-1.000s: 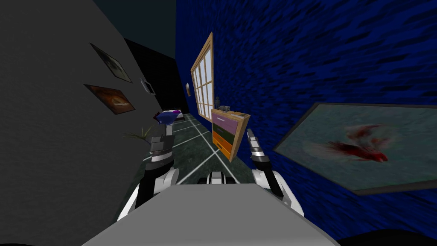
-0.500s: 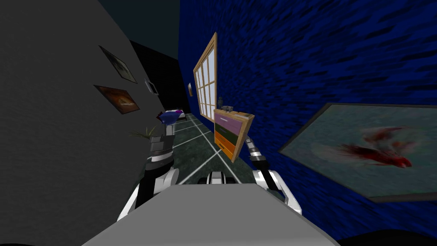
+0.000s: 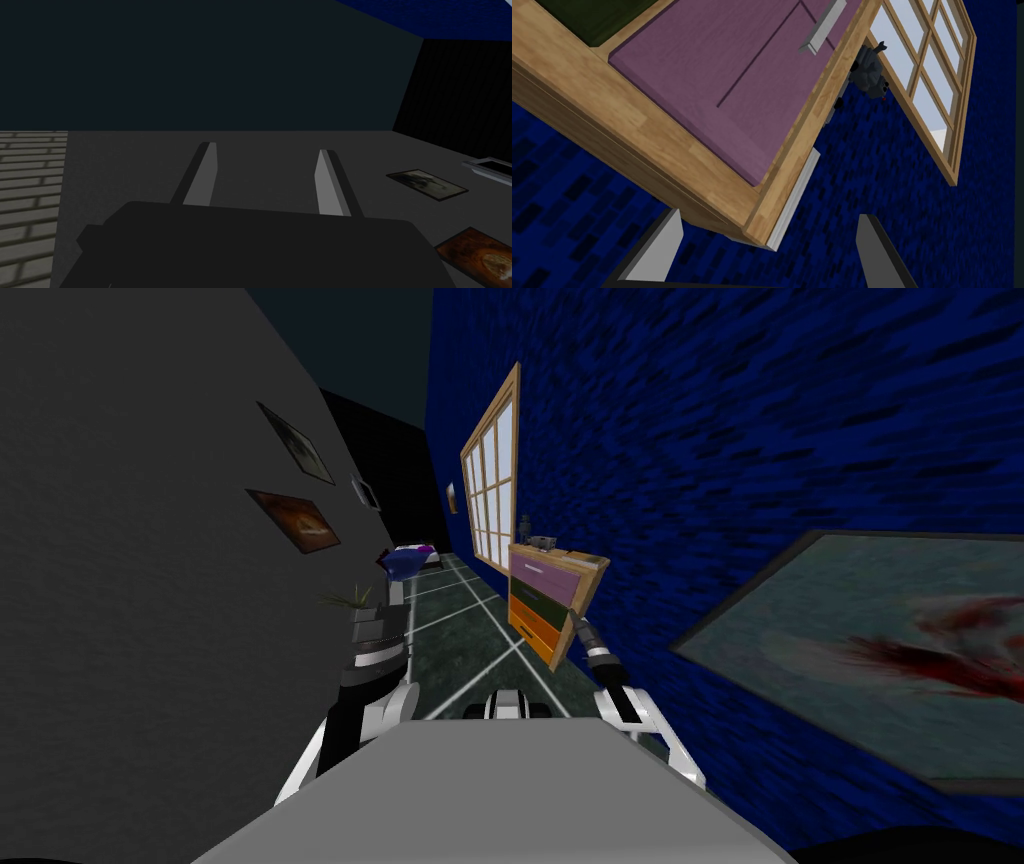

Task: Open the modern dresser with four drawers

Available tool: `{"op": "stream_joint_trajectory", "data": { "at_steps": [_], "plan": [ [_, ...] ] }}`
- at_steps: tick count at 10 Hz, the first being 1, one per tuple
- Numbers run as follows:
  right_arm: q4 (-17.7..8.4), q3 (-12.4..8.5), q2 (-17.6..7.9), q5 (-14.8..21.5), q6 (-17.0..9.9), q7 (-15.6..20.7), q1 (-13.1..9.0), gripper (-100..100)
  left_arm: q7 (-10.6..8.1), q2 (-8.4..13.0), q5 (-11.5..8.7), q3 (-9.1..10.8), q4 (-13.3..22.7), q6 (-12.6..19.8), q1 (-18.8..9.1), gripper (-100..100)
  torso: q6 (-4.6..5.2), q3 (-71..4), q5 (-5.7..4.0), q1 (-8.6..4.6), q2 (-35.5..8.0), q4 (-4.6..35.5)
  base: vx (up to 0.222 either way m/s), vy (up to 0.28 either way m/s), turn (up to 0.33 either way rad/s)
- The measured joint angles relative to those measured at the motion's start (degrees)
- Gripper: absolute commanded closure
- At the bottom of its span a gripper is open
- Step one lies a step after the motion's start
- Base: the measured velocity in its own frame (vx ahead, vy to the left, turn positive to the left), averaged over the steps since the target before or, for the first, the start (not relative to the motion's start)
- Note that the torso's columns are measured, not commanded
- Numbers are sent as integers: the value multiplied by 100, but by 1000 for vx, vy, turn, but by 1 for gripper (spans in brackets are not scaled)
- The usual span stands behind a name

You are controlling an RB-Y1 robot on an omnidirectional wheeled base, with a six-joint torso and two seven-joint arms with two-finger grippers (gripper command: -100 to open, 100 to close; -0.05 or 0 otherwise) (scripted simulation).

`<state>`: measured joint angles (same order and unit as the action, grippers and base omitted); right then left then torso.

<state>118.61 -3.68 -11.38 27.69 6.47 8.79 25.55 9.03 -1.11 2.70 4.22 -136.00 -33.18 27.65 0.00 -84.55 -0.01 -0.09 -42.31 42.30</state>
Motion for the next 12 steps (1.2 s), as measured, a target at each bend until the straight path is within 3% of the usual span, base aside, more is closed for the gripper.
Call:
{"op": "stream_joint_trajectory", "data": {
  "at_steps": [4,12],
  "plan": [
    [-391,-55,-70,581,-600,54,-49,-100,0,0,0,0,0,0,0,0,1,-2,1,6,2,-1,34,72,54],
    [-1342,-278,63,1805,-1461,257,-116,-100,0,0,0,0,0,0,1,0,1,-2,0,2,2,-1,42,74,67]
  ]
}}
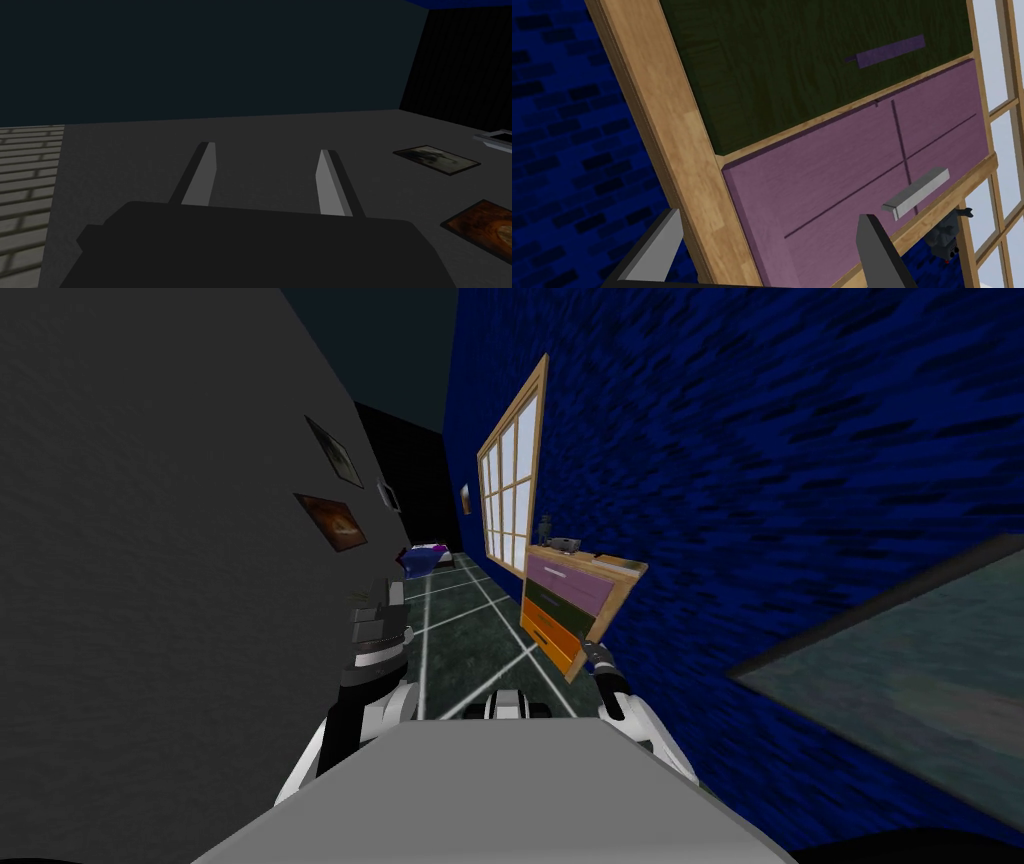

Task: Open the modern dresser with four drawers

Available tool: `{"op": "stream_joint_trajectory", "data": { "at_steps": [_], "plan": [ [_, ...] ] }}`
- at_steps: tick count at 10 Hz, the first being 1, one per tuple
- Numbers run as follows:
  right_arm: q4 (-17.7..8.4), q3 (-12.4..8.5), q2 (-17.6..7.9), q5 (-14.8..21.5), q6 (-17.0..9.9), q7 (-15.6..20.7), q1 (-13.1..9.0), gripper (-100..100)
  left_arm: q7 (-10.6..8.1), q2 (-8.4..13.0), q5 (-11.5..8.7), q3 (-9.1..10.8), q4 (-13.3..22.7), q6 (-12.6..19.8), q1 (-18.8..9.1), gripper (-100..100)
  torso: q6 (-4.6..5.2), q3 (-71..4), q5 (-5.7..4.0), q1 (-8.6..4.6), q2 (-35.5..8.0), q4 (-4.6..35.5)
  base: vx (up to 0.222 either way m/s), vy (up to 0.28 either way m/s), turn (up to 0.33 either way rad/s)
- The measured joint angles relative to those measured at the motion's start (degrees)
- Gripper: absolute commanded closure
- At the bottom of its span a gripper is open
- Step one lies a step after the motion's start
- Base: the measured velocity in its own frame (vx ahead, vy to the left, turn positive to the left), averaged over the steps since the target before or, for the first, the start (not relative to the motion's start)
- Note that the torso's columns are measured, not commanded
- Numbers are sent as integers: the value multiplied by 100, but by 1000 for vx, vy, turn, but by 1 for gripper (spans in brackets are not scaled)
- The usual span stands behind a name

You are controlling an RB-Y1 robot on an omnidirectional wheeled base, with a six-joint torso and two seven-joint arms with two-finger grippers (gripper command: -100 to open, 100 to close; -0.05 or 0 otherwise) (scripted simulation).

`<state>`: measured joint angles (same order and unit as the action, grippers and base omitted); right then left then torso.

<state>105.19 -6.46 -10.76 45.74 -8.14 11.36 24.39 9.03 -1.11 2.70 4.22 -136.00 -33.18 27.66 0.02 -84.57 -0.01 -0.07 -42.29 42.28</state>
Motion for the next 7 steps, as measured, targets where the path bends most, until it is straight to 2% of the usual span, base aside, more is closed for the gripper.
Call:
{"op": "stream_joint_trajectory", "data": {
  "at_steps": [3,4,5,7],
  "plan": [
    [-229,17,-15,409,-529,90,-33,-100,0,0,0,0,0,0,0,0,-2,2,0,6,0,0,52,58,57],
    [-296,-11,25,546,-621,117,-22,-100,0,0,0,0,0,0,0,0,0,0,1,5,1,0,74,67,105],
    [-553,-149,120,812,-623,112,-70,-100,0,0,0,0,0,0,0,0,-3,-3,1,9,7,-2,57,53,63],
    [-673,-145,54,1003,-886,172,-66,-100,0,0,0,0,0,0,0,0,-3,1,0,6,1,0,60,52,85]
  ]
}}
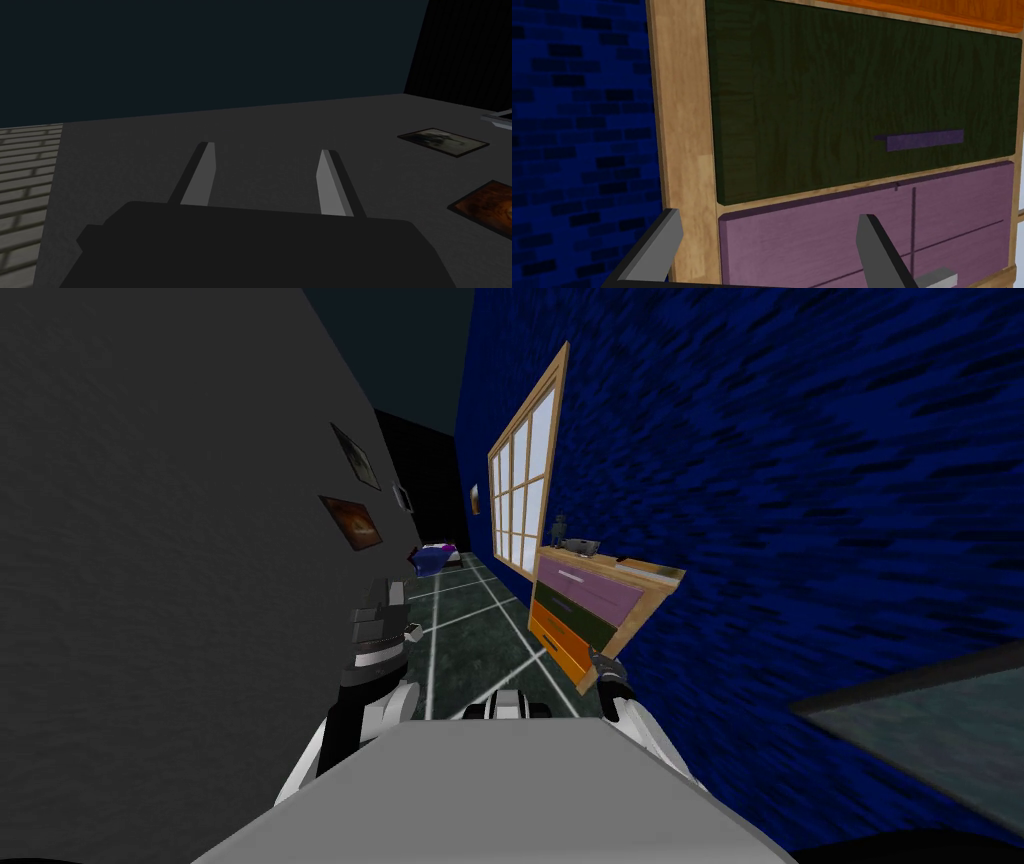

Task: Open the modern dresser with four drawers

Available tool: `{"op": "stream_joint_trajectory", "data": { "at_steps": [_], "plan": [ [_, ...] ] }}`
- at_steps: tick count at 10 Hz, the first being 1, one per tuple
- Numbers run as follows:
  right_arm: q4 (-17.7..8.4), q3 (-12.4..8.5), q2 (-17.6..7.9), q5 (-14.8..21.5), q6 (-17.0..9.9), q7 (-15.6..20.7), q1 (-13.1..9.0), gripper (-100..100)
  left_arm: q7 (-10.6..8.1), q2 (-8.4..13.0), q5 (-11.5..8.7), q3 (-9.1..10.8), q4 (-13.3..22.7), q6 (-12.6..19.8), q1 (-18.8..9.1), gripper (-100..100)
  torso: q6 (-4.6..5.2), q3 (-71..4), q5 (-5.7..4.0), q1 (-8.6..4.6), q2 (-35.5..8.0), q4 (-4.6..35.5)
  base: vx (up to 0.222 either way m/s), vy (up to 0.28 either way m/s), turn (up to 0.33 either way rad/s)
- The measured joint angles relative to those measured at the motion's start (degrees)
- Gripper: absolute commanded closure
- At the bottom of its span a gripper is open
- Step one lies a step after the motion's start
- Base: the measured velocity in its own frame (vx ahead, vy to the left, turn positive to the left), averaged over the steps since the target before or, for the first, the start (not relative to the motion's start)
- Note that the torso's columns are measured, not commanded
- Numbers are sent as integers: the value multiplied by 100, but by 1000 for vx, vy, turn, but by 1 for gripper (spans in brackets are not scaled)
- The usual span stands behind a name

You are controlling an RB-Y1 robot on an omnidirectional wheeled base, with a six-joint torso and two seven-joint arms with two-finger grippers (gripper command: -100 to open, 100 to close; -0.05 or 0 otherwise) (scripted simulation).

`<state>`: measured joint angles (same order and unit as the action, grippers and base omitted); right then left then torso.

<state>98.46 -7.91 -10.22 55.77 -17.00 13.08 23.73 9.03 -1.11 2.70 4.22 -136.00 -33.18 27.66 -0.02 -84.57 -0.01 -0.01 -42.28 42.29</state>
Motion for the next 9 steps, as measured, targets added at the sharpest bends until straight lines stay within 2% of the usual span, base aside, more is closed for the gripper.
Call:
{"op": "stream_joint_trajectory", "data": {
  "at_steps": [3,5,6,8,9],
  "plan": [
    [-154,-23,-5,284,-406,117,28,-100,0,0,0,0,0,0,0,0,2,-1,1,-1,0,-1,76,51,93],
    [-490,-125,61,683,-646,166,-64,-100,0,0,0,0,0,0,1,0,-1,-9,1,5,15,-4,115,56,141],
    [-542,-130,48,765,-788,228,-72,-100,0,0,0,0,-1,0,1,0,5,-3,2,1,1,-2,101,57,103],
    [-898,-255,49,1225,-1017,216,-143,-100,0,0,0,0,0,0,0,0,0,-1,2,5,2,0,110,48,131],
    [-932,-257,50,1296,-1145,273,-145,-100,0,0,0,1,0,0,1,0,5,2,0,-8,-6,1,110,32,85]
  ]
}}
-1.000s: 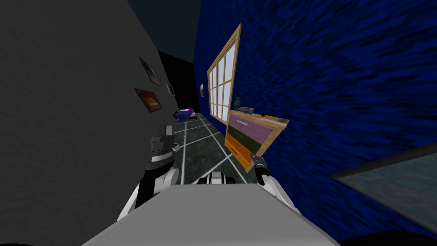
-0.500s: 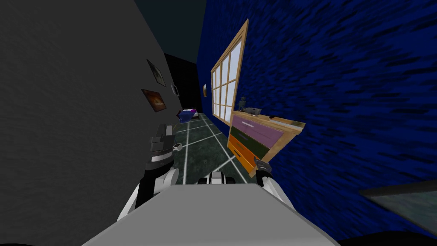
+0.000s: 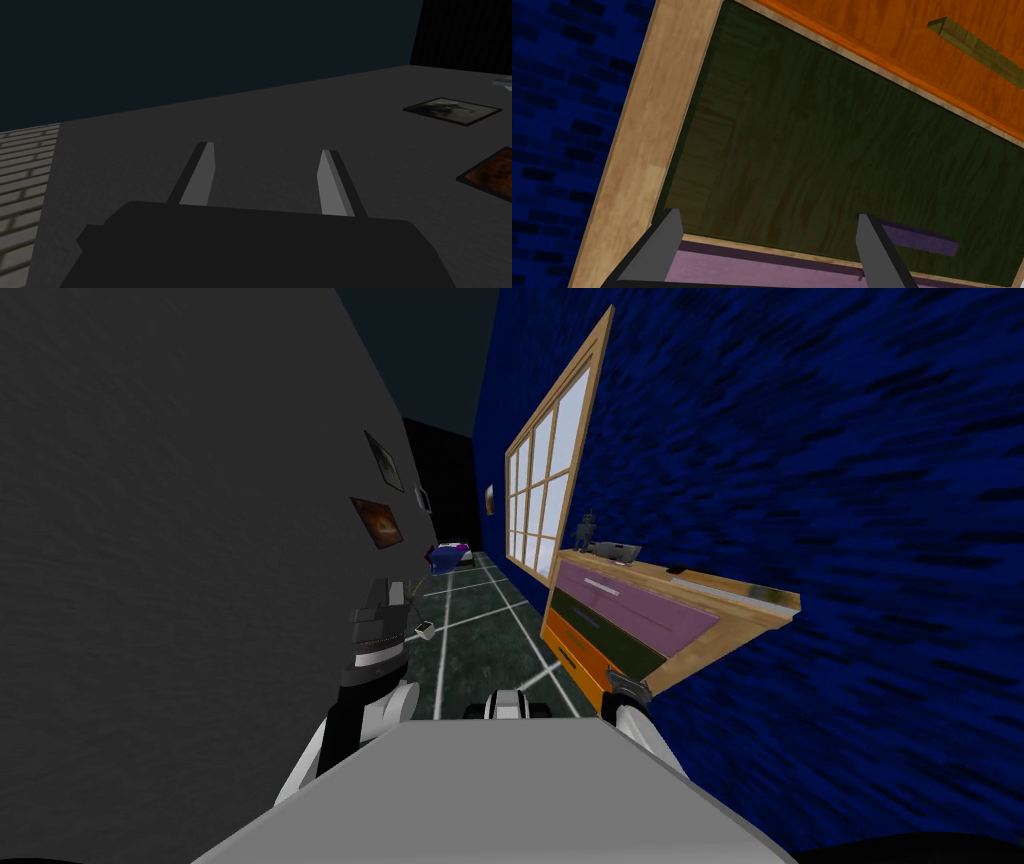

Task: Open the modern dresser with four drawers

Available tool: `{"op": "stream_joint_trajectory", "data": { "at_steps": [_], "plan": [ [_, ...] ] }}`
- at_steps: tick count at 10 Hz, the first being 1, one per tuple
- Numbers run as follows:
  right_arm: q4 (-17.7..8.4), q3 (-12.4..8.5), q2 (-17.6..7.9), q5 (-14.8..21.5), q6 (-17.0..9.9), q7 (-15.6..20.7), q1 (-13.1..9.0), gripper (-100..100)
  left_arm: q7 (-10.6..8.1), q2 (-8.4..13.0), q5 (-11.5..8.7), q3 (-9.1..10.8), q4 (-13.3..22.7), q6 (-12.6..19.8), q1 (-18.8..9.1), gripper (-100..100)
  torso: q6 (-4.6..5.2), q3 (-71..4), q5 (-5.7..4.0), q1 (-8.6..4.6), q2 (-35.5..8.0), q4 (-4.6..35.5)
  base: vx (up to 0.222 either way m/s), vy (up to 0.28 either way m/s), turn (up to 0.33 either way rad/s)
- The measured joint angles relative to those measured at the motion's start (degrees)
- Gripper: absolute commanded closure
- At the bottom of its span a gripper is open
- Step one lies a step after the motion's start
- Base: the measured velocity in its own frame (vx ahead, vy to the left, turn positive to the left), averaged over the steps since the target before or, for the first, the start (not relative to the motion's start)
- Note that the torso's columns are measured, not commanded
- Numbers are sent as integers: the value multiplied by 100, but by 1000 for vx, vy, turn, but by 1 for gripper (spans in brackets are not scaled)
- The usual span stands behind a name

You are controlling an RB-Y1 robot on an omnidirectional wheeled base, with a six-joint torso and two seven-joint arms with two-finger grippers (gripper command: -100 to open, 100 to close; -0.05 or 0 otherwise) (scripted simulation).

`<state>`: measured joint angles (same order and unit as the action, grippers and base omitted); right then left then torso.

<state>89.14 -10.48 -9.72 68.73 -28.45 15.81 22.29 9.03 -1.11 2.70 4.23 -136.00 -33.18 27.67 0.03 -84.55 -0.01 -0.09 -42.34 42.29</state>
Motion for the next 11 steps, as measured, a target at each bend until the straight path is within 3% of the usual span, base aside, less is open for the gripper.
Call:
{"op": "stream_joint_trajectory", "data": {
  "at_steps": [5,11],
  "plan": [
    [-382,-117,-19,488,-643,340,-119,-100,0,0,0,0,0,0,0,0,-1,7,2,10,-10,3,101,17,124],
    [-1020,-310,-39,1377,-1467,617,-308,-100,0,0,0,0,0,0,0,0,-2,5,1,9,-6,2,156,0,174]
  ]
}}
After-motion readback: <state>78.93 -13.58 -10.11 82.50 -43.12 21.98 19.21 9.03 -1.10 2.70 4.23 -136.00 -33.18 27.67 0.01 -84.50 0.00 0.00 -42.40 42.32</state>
